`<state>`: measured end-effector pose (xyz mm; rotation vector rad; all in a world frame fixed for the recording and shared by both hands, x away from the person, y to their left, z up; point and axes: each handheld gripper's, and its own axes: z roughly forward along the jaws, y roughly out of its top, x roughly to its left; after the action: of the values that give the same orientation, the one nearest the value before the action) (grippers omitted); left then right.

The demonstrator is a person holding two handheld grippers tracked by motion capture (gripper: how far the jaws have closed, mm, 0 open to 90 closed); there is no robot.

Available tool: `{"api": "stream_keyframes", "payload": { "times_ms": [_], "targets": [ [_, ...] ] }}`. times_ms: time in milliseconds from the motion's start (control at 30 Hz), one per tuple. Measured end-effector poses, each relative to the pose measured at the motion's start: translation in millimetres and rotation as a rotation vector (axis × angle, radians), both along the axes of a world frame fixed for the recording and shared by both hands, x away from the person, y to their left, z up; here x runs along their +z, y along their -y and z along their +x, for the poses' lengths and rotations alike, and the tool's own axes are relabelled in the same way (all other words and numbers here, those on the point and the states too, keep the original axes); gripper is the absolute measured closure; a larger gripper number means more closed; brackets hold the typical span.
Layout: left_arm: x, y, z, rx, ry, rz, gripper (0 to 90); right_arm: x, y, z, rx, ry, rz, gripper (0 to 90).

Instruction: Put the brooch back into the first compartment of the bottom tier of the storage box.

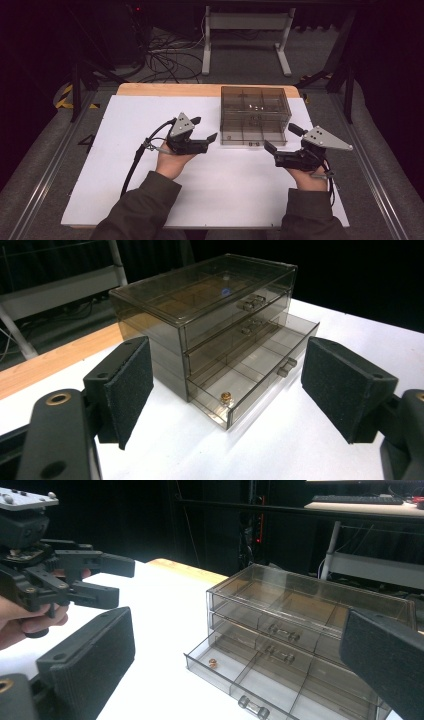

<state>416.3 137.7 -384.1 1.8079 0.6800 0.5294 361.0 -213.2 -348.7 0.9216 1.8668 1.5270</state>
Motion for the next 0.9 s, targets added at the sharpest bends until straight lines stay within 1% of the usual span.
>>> {"api": "stream_keyframes", "payload": {
  "times_ms": [100, 300, 400, 467, 733, 900],
  "targets": [
    [1.4, -6.4, -3.2, 0.006, 0.006, -0.003, 20.8, -0.2, -0.3, 0.0, 0.001, 0.0, 0.002, 1.9],
    [4.3, -19.2, -9.1, 0.017, 0.012, -0.027, 19.9, -1.1, -1.8, -0.1, 0.002, -0.001, 0.002, 1.9],
    [5.8, -25.5, -12.2, 0.024, 0.015, -0.025, 19.3, -1.5, -2.7, -0.3, 0.006, 0.001, 0.003, 1.9],
    [7.2, -29.6, -14.6, 0.027, 0.014, -0.03, 18.5, -1.7, -3.2, -0.3, 0.005, 0.002, 0.002, 1.9],
    [13.0, -43.2, -23.1, 0.031, 0.032, -0.047, 17.6, -2.3, -5.1, -0.6, 0.009, 0.005, 0.001, 1.9],
    [14.7, -48.9, -26.8, 0.03, 0.04, -0.042, 17.3, -2.5, -5.6, -0.6, 0.008, 0.005, 0.002, 1.9]
  ]
}}
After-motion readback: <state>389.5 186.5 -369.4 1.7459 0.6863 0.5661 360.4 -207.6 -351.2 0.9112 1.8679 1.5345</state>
